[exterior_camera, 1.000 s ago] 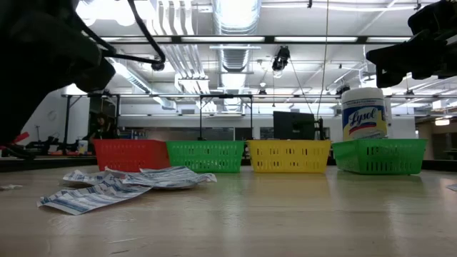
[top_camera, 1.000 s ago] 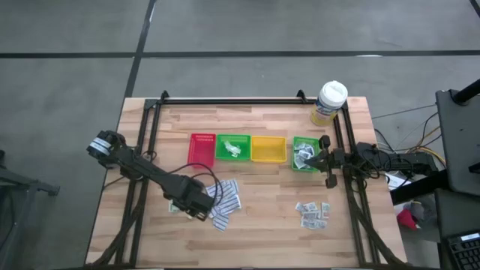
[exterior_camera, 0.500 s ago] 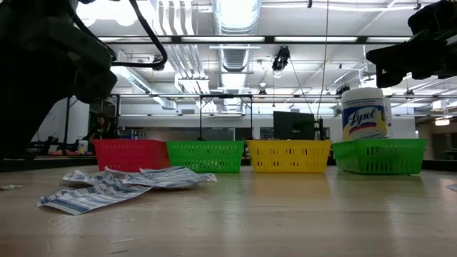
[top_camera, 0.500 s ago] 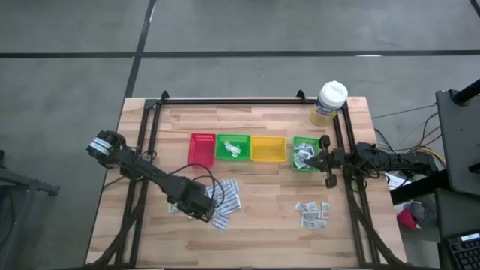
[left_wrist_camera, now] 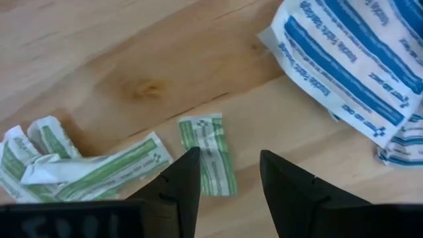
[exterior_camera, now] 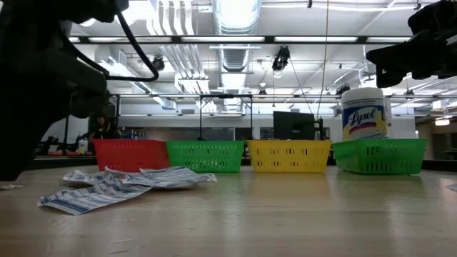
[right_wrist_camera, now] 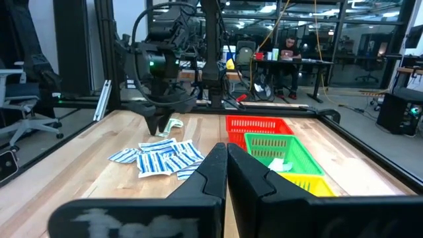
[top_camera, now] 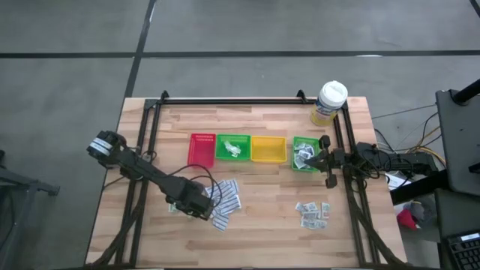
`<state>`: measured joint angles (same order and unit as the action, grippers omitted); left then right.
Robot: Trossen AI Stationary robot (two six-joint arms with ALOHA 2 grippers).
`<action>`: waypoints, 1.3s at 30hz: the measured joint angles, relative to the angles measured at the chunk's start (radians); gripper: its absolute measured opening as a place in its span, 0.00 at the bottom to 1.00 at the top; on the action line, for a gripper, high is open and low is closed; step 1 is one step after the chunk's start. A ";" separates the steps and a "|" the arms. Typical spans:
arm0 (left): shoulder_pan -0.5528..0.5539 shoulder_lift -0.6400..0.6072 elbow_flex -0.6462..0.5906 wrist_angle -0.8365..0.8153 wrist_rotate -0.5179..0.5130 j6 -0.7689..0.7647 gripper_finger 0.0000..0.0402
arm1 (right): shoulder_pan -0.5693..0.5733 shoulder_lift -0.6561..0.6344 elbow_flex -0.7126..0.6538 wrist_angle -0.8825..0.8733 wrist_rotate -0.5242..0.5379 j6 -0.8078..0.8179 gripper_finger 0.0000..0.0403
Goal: Pick & Place First Aid Supplies
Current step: Put the green bandage into the left green bin
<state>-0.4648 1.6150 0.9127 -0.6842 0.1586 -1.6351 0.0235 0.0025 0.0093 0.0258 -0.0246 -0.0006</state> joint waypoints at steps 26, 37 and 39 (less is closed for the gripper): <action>0.000 0.042 -0.014 0.042 0.000 0.003 0.17 | 0.000 0.000 0.000 0.001 0.000 0.001 0.02; 0.000 0.037 0.001 0.043 -0.014 0.051 0.08 | 0.000 0.000 0.000 0.001 0.000 0.001 0.02; 0.000 0.037 0.005 0.046 -0.030 0.060 0.06 | 0.000 0.000 0.000 0.001 0.000 0.001 0.02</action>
<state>-0.4648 1.6516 0.9175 -0.6380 0.1291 -1.5750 0.0235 0.0025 0.0093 0.0269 -0.0246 0.0002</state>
